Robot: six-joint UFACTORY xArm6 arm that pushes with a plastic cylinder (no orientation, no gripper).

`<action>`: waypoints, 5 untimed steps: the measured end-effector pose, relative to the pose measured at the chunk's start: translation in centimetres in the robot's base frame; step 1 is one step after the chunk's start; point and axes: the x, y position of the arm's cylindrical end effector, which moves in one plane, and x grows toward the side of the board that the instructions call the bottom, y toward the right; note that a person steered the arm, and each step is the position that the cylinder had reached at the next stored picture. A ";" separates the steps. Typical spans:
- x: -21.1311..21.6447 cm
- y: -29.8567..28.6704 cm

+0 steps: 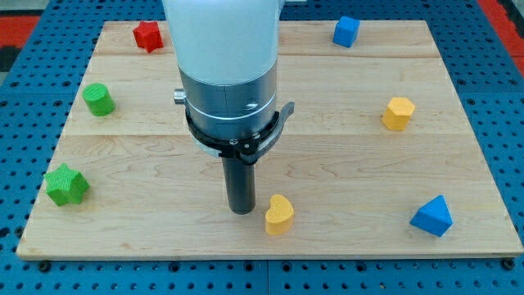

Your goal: Push the yellow hexagon towards the center of the board

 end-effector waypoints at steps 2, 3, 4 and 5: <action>4.7 5.4; 4.1 9.1; -1.5 8.6; -5.5 7.3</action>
